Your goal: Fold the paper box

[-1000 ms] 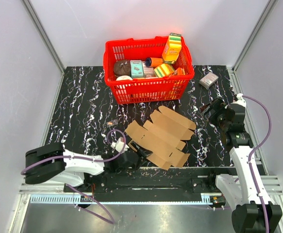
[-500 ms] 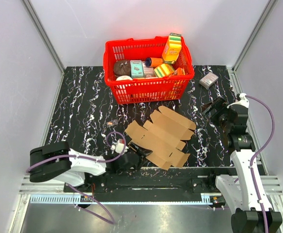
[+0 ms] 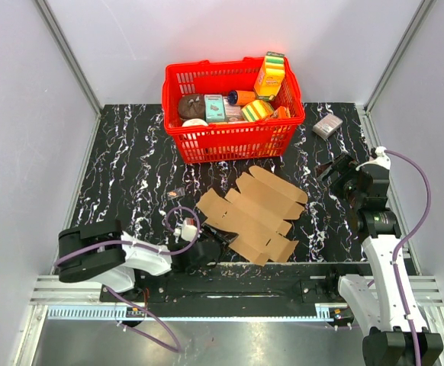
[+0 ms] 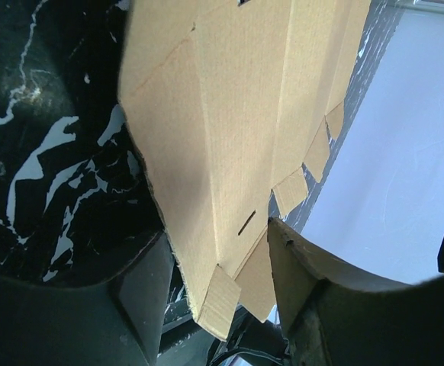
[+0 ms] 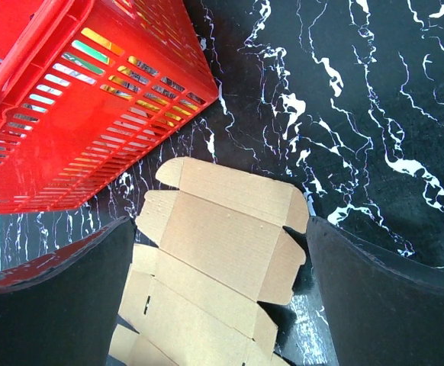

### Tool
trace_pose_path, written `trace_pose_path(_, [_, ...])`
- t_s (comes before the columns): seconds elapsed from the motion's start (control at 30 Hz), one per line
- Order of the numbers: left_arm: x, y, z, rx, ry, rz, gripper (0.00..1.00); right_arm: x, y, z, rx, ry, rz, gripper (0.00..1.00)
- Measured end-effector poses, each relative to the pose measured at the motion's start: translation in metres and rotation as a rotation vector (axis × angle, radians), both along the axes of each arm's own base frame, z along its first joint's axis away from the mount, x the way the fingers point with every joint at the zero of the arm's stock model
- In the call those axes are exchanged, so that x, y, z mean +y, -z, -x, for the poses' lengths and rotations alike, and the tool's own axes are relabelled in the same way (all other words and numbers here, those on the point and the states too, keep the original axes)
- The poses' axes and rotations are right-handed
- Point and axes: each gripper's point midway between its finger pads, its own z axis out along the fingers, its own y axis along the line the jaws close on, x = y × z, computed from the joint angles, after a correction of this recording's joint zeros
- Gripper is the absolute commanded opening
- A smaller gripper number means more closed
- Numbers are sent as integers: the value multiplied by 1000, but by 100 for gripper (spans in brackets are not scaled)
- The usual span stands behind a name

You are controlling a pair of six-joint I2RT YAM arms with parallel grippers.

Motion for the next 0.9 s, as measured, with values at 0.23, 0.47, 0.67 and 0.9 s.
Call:
trace_pose_path(0.23, [-1,5,-3,-17,-12,7,40,0,-1,0,-2,-1,0,100])
trace_pose_path(0.47, [4,11,-3,-40,7,-57,27,0,-1,0,-3,-2,3,99])
trace_pose_path(0.67, [14,13,-4,-70,21,-146,23,0,-1,0,-3,-2,3,100])
trace_pose_path(0.9, [20,14,-5,-92,37,-207,9,0,-1,0,-4,-3,3,100])
